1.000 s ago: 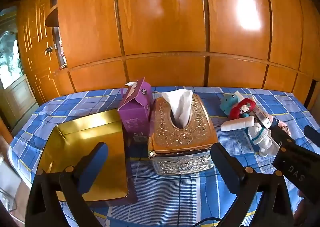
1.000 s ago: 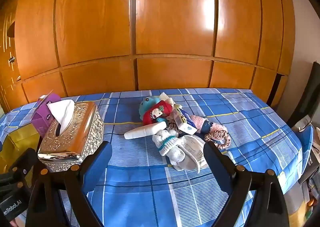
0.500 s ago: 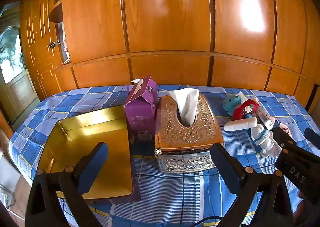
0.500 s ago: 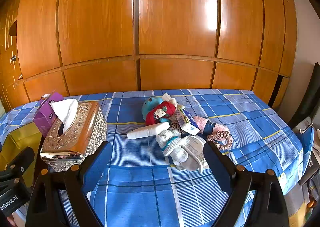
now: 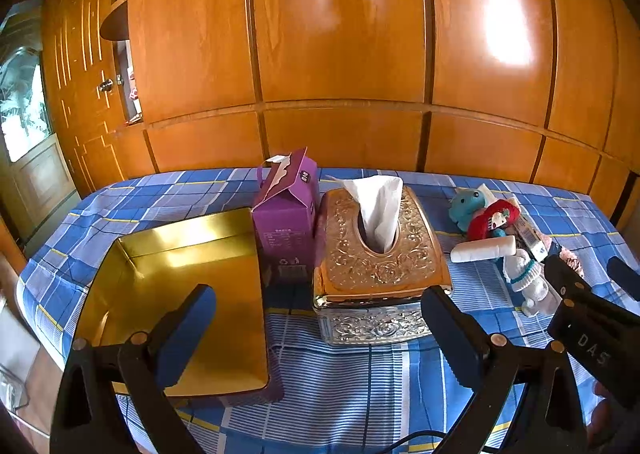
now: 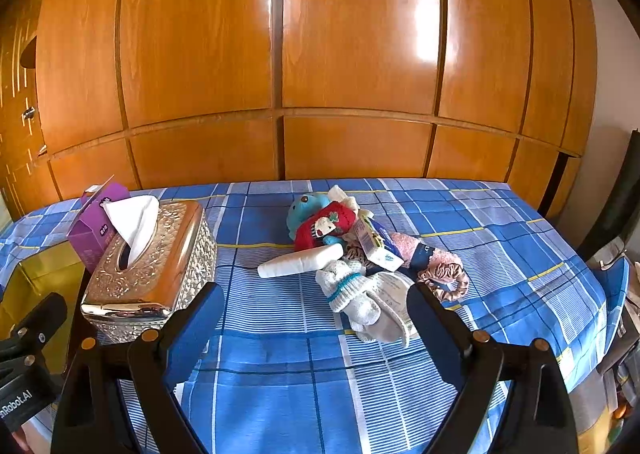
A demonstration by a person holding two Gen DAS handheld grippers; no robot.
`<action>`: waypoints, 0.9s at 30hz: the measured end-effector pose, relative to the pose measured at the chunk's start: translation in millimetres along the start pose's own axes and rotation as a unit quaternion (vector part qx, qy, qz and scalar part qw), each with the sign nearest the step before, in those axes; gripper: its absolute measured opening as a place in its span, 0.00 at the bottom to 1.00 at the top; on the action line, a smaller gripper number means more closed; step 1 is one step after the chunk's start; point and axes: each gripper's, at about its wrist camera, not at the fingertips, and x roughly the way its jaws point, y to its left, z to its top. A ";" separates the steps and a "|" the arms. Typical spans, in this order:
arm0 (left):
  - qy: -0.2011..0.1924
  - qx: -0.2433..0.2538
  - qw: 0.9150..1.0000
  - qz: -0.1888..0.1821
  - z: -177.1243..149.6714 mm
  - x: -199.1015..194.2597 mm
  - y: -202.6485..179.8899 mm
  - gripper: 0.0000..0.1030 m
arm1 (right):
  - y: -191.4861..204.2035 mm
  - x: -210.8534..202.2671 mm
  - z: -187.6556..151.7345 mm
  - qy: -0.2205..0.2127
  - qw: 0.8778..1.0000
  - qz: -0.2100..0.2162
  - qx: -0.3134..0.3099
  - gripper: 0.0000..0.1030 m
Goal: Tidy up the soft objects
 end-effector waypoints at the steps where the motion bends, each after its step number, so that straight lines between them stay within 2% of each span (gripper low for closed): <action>1: 0.000 0.000 1.000 0.001 0.1 -0.1 -0.1 1.00 | -0.1 -0.1 -0.1 0.000 1.000 0.000 0.000 0.92; 27: -0.007 -0.001 1.000 0.001 0.1 -8.0 0.9 1.00 | -2.8 -2.4 -0.3 -0.002 1.000 -0.001 0.006 0.92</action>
